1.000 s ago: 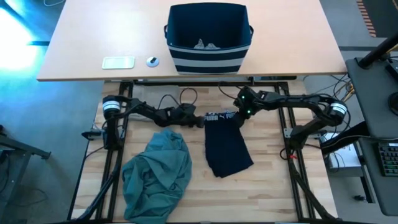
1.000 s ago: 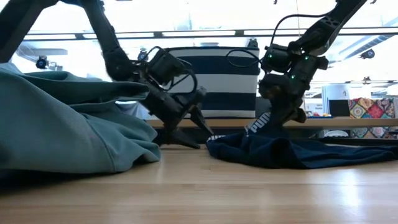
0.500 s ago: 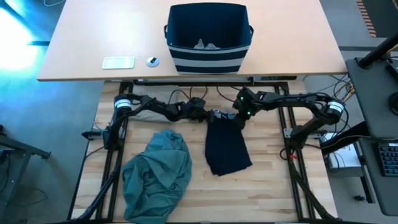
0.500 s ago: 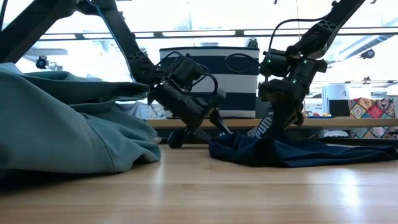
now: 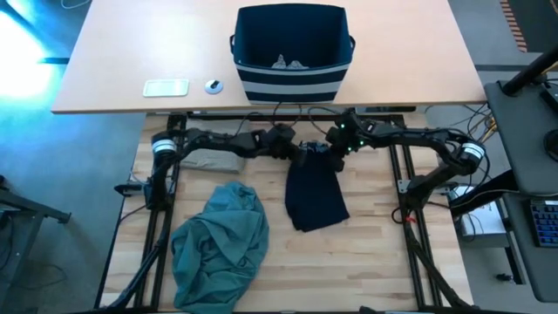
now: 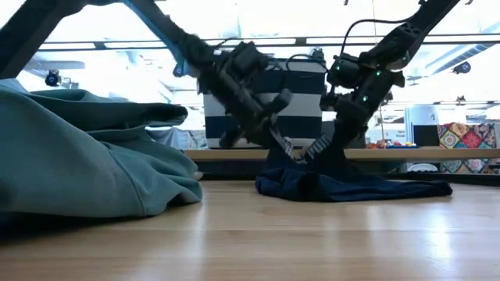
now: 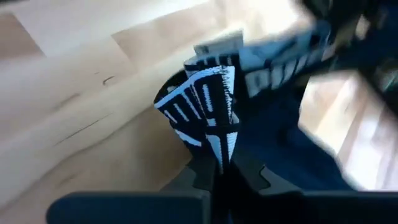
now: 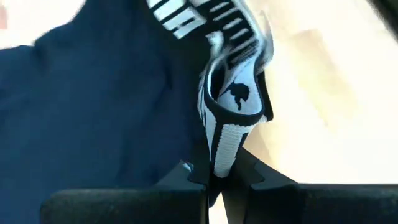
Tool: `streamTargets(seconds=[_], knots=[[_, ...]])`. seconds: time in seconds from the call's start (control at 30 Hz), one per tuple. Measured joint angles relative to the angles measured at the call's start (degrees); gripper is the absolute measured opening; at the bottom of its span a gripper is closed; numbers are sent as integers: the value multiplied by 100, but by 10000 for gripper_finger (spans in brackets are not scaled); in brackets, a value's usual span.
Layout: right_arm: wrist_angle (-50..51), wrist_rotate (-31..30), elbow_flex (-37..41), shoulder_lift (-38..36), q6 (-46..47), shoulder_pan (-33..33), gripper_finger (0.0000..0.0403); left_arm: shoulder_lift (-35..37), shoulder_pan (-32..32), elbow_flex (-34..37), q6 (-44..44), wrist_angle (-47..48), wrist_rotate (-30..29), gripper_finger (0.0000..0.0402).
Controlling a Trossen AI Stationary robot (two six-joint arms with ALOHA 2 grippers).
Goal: Fold Laundry from Bin
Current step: Fold the black underwear
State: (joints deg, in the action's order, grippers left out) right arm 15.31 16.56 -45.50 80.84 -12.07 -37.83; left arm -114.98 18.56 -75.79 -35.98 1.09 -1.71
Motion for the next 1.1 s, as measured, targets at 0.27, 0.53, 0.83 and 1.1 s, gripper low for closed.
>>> streamTargets(seconds=[0.27, 0.53, 0.83, 1.1], knots=[[1327, 749, 5, -1022, -659, 178, 13, 782, -622, -542, 1511, 1636, -586, 1], [1836, 1069, 115, -1621, -320, 819, 13, 815, -1637, -207, 1808, 1435, -533, 0], [1836, 1066, 280, -1439, 368, 1773, 13, 784, -2383, 132, 1623, 1148, -730, 0], [1810, 592, 551, -1135, 757, 2066, 13, 776, -2677, 1020, 1079, -857, -493, 14]])
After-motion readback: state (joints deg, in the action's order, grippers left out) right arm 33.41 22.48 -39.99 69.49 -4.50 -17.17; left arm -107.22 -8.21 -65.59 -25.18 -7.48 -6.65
